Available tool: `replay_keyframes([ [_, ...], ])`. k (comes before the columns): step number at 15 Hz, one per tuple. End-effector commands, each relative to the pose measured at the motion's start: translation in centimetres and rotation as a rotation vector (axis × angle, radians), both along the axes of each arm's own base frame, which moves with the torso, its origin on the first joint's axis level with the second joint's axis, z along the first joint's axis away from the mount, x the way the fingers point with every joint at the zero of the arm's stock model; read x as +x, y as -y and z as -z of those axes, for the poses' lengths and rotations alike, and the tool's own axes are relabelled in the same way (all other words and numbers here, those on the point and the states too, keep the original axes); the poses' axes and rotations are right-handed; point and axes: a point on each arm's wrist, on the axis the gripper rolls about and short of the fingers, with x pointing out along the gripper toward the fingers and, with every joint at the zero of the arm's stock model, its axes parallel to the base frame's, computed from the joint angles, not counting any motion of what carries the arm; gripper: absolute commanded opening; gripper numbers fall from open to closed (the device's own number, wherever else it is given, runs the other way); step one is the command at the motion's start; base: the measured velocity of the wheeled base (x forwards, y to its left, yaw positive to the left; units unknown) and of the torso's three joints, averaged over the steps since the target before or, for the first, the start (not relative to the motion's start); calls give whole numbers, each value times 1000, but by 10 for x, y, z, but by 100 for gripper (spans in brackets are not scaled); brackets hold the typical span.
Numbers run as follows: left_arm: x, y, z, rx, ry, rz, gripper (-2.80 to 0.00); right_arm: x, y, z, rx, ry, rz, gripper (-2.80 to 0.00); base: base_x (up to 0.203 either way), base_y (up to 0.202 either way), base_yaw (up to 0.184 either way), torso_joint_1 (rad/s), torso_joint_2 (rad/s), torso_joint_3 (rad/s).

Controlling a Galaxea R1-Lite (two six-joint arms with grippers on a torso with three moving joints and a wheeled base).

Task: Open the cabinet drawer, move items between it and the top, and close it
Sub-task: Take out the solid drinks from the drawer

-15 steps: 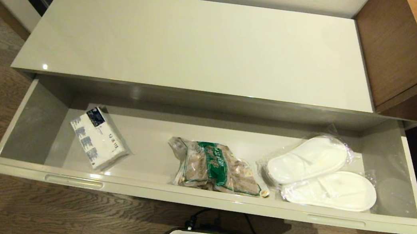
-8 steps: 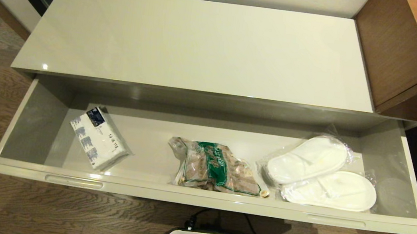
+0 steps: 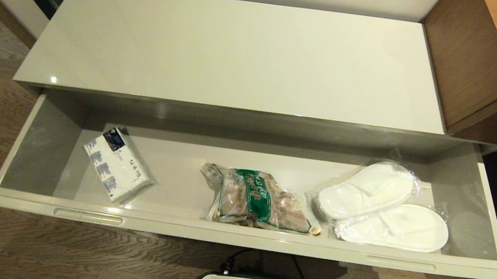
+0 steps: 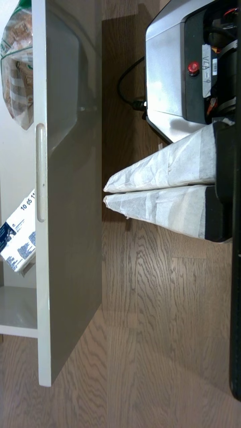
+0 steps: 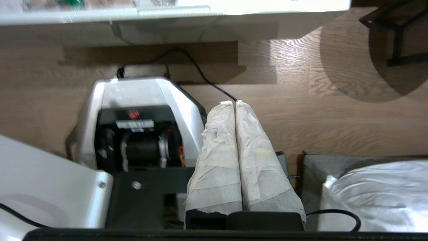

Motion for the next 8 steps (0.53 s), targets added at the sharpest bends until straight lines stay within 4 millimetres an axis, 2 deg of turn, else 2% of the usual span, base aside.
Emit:
replay_keyframes([
  [1,0,0,0,1,-1,0,-280,-1,3,23,-52,23,-42,-280,0,0,0,0,0,0],
  [3,0,0,0,1,-1,0,-280,-1,4,41,-91,139,-69,-280,0,0,0,0,0,0],
  [4,0,0,0,1,-1,0,-280,8,4,51,-123,179,-80,-280,0,0,0,0,0,0],
  [8,0,0,0,1,-1,0,-280,55,5,70,-211,451,-54,-280,0,0,0,0,0,0],
])
